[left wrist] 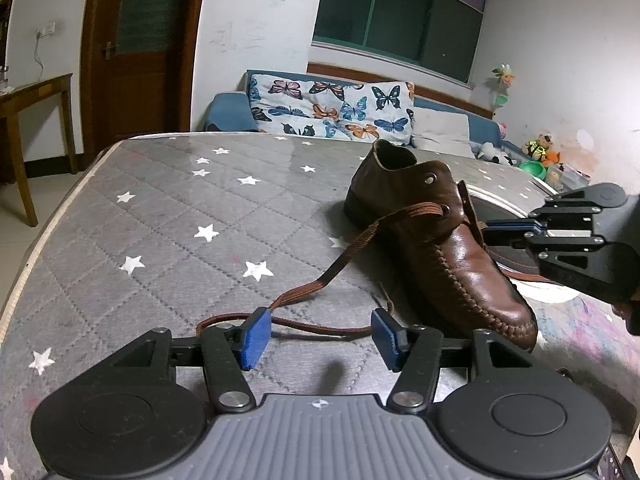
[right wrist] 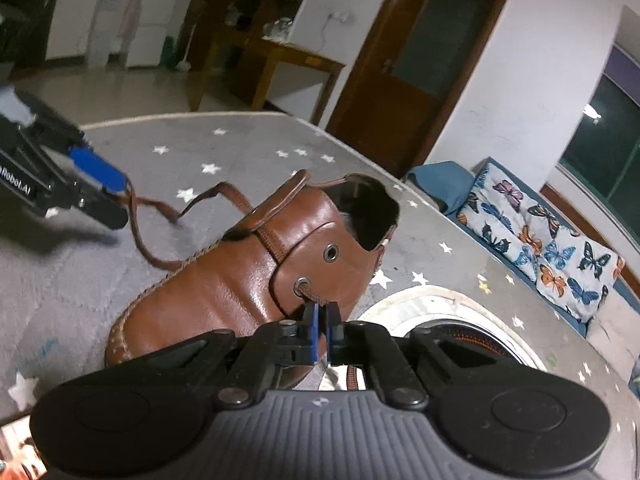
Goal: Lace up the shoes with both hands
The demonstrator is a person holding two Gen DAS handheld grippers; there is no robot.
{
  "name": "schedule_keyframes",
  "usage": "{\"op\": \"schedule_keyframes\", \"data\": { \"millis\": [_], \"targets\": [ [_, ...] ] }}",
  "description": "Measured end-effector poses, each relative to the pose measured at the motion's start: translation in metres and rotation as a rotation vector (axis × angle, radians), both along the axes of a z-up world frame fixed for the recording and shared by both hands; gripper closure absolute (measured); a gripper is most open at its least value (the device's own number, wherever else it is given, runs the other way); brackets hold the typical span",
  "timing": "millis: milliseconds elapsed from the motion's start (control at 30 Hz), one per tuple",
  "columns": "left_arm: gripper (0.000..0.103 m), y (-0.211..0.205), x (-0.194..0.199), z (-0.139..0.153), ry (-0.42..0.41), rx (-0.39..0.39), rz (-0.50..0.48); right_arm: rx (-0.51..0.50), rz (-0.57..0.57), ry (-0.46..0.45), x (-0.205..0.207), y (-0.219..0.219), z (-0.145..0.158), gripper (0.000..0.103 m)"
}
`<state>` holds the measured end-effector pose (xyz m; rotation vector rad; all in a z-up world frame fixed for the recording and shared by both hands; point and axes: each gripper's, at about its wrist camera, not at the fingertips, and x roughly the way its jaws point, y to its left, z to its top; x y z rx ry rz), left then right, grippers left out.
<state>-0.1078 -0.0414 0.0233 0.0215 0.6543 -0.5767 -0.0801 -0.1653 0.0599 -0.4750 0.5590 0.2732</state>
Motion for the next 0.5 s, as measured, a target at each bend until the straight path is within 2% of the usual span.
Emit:
{"op": "schedule_keyframes", "data": {
  "millis": [233, 500],
  "targets": [
    [0.043, -0.005, 0.000, 0.000, 0.002, 0.003, -0.019, 0.041, -0.085, -0.053, -0.013, -0.004, 0.000, 0.103],
    [0.043, -0.008, 0.000, -0.002, 0.004, 0.006, -0.029, 0.132, -0.192, -0.043, -0.016, -0.011, -0.001, 0.103]
  ]
}}
